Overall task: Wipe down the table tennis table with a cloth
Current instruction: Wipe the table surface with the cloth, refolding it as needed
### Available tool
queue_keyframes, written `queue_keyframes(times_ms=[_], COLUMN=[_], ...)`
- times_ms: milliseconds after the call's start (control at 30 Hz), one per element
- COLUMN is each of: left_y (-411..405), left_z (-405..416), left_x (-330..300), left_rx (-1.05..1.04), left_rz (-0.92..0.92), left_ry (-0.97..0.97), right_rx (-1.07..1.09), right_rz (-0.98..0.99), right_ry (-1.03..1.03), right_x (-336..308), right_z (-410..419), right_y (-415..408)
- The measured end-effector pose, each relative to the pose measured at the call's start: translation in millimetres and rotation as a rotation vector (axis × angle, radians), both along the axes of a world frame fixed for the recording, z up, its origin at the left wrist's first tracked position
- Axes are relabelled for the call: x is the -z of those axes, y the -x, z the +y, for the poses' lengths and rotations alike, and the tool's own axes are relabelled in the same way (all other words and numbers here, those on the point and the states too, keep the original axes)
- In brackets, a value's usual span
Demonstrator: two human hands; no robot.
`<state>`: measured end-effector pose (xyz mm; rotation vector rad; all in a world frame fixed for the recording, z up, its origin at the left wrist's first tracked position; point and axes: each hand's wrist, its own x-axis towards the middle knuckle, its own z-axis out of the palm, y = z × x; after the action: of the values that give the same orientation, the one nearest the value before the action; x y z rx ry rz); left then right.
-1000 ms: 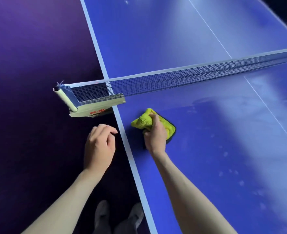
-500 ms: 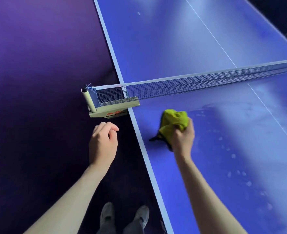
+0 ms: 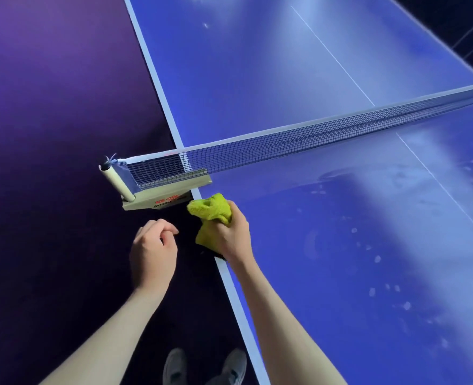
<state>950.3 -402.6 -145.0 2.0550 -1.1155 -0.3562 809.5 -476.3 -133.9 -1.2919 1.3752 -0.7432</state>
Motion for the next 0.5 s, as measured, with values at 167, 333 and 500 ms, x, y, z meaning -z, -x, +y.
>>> queue_keyframes(times_ms=[167, 333, 500], left_y=[39.4, 122.7, 205.3], left_z=[-41.8, -106.2, -147.7], left_x=[0.0, -2.6, 5.0], left_rx=[0.111, 0.368, 0.631], left_rz=[0.011, -0.027, -0.097], left_ry=[0.025, 0.029, 0.013], right_rx=[0.264, 0.444, 0.559], right_rz=[-0.095, -0.115, -0.076], right_ry=[0.007, 0.078, 0.086], right_x=[-11.6, -27.2, -23.6], right_z=[-48.1, -89.4, -124.1], right_y=[77.1, 149.4, 220.4])
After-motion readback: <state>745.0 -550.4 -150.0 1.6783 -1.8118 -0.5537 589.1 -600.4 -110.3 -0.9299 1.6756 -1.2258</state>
